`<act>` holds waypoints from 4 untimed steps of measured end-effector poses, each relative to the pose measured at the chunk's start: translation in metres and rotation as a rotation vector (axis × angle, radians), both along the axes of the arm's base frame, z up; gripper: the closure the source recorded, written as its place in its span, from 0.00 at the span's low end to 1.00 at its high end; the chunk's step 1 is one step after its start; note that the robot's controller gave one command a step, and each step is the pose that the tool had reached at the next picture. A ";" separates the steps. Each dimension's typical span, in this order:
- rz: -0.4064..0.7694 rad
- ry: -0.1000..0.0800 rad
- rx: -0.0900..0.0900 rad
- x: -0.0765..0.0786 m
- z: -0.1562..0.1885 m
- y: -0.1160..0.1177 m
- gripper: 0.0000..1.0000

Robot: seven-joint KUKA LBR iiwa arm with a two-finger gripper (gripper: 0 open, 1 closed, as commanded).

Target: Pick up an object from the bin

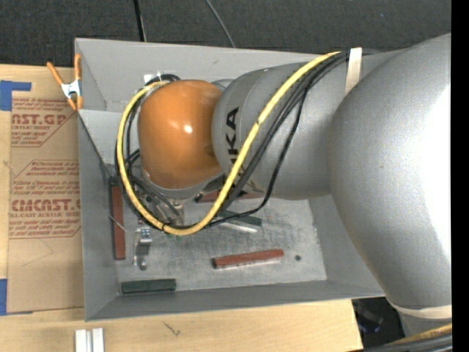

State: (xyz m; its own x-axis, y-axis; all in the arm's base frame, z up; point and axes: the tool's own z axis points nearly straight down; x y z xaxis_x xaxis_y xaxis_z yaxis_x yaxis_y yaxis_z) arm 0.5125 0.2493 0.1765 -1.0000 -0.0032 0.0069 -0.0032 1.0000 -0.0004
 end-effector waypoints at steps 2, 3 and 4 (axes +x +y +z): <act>0.055 -0.012 0.003 -0.016 -0.054 -0.009 0.00; 0.087 -0.004 -0.001 -0.017 -0.080 -0.033 0.00; -0.028 -0.003 0.003 -0.034 -0.104 -0.032 1.00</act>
Offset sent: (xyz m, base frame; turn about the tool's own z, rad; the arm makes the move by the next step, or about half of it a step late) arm -0.0317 -0.0164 -0.0992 -0.0960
